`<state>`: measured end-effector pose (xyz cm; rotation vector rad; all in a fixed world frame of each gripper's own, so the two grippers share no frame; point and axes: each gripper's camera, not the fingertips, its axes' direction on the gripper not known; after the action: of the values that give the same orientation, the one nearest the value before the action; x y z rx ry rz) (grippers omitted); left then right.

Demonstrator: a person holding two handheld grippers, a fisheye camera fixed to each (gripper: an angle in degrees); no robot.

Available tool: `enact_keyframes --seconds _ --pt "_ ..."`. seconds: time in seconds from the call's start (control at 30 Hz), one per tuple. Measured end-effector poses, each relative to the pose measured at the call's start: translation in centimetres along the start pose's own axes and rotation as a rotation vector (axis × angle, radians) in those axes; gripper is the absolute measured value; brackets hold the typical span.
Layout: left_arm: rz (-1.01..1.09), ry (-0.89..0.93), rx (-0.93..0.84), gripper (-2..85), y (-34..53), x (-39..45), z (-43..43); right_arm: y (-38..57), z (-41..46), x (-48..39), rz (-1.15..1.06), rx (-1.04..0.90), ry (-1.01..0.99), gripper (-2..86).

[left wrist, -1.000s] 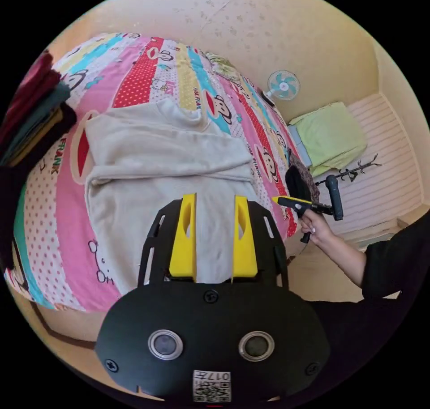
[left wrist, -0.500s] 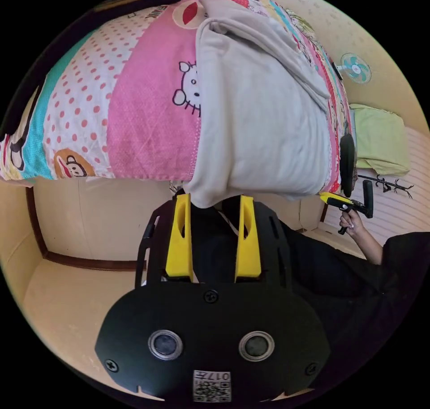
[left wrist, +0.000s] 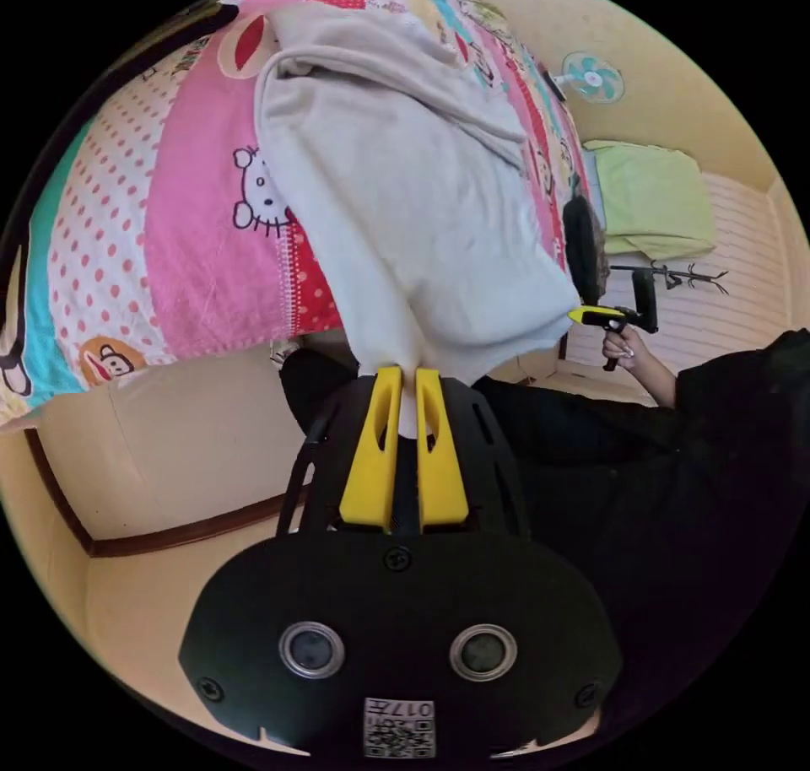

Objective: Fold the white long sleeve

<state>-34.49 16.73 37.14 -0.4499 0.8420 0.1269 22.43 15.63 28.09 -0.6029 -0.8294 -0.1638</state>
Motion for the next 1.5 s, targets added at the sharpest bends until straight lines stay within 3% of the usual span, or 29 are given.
enact_keyframes --seconds 0.13,0.27,0.37,0.4,0.53,0.6,0.7,0.8,0.87,0.97,1.07,1.17,1.27,1.37,1.5 --pt "-0.030 0.057 0.212 3.9 -2.8 -1.3 -5.6 -6.4 -4.7 1.9 -0.031 0.168 -0.034 3.5" --pt "-0.084 0.406 0.533 2.0 -9.2 -5.5 -10.2 -15.8 -8.0 6.6 0.078 0.392 -0.309 4.0" --pt "-0.084 0.647 0.820 1.2 -13.6 -8.8 -13.1 -21.7 -9.3 10.5 0.208 0.503 -0.384 5.2" --pt "-0.150 0.649 0.837 4.0 -15.1 -9.9 -13.7 -22.6 -9.4 10.9 0.235 0.495 -0.359 5.6" --pt "-0.162 0.412 0.737 9.0 -16.9 -8.6 -15.1 -23.7 -10.6 8.0 0.169 0.469 -0.103 10.1" --pt "-0.178 0.069 0.583 11.2 -16.1 -6.6 -13.8 -22.2 -9.9 7.2 0.172 0.438 0.020 11.5" --pt "-0.179 -0.162 0.418 13.5 -14.7 -6.0 -10.0 -19.0 -7.2 7.5 0.189 0.368 0.154 12.3" --pt "-0.171 -0.174 0.268 13.7 -14.5 -7.2 -5.7 -17.1 -2.4 8.8 0.212 0.229 0.178 11.8" --pt "-0.200 -0.198 0.225 11.6 -14.4 -8.0 -3.9 -16.4 0.6 9.0 0.209 0.190 0.082 8.3" --pt "-0.196 -0.050 0.283 3.7 -12.5 -8.8 -4.8 -15.0 -0.7 8.4 0.233 0.275 0.015 5.0" --pt "-0.138 0.135 0.396 2.0 -7.1 -8.6 -6.9 -11.5 -3.7 6.7 0.208 0.333 -0.120 4.1" --pt "-0.106 0.176 0.275 2.1 -2.0 -6.9 -6.6 -8.0 -5.4 3.7 0.165 0.223 0.044 4.1" --pt "-0.203 0.010 0.084 4.3 2.2 -5.9 -4.6 -6.0 -4.5 2.1 0.183 0.030 0.257 5.0" --pt "-0.276 -0.006 0.179 8.0 4.1 -5.9 -5.7 -6.4 -5.3 0.6 0.171 0.073 0.413 7.8" --pt "-0.203 -0.025 0.378 11.2 -0.4 -4.1 -8.1 -10.6 -5.9 -0.2 0.129 0.179 0.327 9.9"
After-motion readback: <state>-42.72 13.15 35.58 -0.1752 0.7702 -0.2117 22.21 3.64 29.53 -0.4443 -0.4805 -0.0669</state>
